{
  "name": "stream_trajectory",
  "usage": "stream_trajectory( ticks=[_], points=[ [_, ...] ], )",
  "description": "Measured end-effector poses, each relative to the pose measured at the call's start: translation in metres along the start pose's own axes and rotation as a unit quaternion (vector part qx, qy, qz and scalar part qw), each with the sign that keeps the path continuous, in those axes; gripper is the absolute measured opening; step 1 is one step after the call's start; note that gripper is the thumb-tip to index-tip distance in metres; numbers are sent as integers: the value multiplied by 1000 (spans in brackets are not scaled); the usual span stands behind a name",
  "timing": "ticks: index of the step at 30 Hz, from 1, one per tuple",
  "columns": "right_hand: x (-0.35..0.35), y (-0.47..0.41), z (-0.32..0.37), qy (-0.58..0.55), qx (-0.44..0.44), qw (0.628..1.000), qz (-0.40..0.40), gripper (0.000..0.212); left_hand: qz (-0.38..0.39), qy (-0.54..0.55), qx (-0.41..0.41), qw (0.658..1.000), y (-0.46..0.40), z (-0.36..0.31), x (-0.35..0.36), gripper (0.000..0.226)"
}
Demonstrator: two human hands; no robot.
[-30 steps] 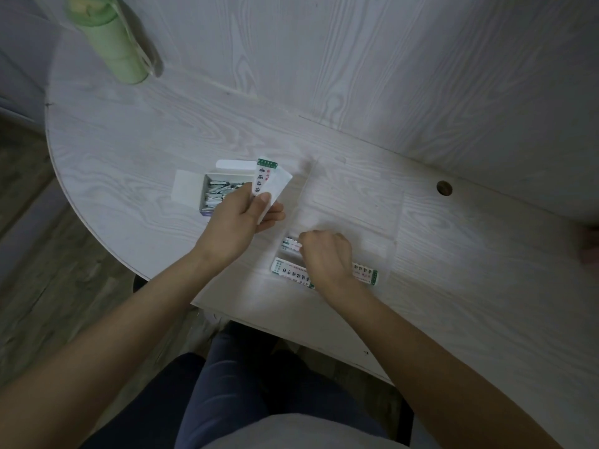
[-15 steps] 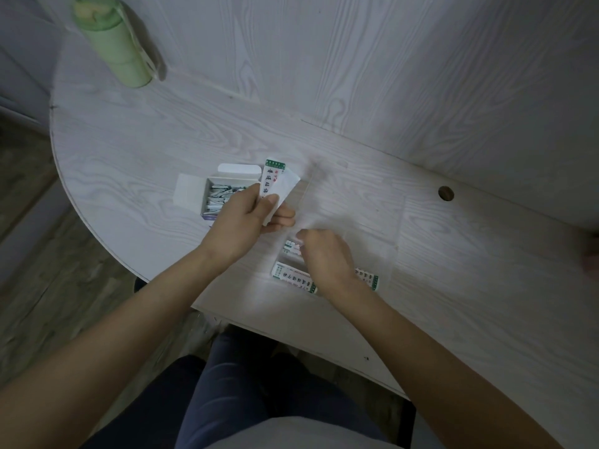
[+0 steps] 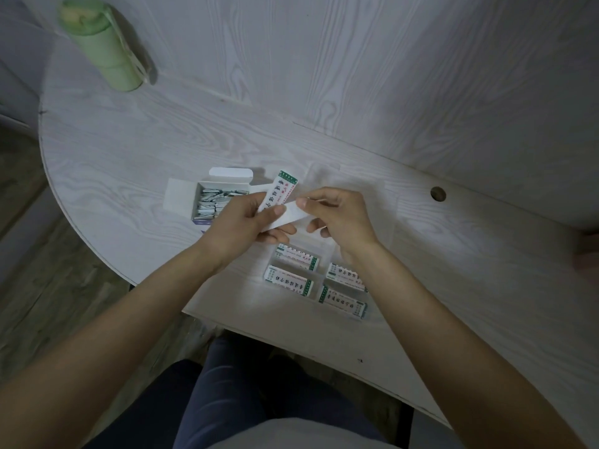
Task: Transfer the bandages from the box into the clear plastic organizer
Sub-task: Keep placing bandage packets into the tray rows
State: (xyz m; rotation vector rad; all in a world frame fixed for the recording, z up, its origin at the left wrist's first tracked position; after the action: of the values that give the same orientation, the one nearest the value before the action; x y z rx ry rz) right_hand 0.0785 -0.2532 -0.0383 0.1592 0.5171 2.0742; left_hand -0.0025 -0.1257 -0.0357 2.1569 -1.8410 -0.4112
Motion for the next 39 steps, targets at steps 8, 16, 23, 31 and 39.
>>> stream_trajectory(
  ticks=[8, 16, 23, 31, 39],
  points=[
    [-7, -3, -23, -154, 43, 987, -7, 7, -57, -43, 8, 997, -6, 4, -13, 16],
    [-19, 4, -67, 75, 36, 992, -94, 14, -46, -53, 7, 998, -8, 9, -13, 20],
    [-1, 5, -69, 272, -32, 958, -84, 7, -36, -36, 12, 999, -7, 10, -8, 20],
    [22, 4, -62, 539, -75, 838, -33, 10, -29, -45, 5, 999, -6, 16, -8, 17],
    [29, 0, -61, 550, -97, 829, 1, 15, -10, -68, -5, 998, -5, 15, -7, 12]
  ],
)
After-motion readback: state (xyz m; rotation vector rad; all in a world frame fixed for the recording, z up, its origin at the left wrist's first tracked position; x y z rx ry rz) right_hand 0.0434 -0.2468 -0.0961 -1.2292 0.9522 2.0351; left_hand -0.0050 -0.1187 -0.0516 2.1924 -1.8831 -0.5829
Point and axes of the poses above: each hand's wrist, its own y-axis away from the middle knuckle, its own x-axis out of the palm, z = x × y, the point moved 6 cm from there along -y, towards the middle knuckle, and after that the axes turned 3 degrees about z, right-handed, at the moved point
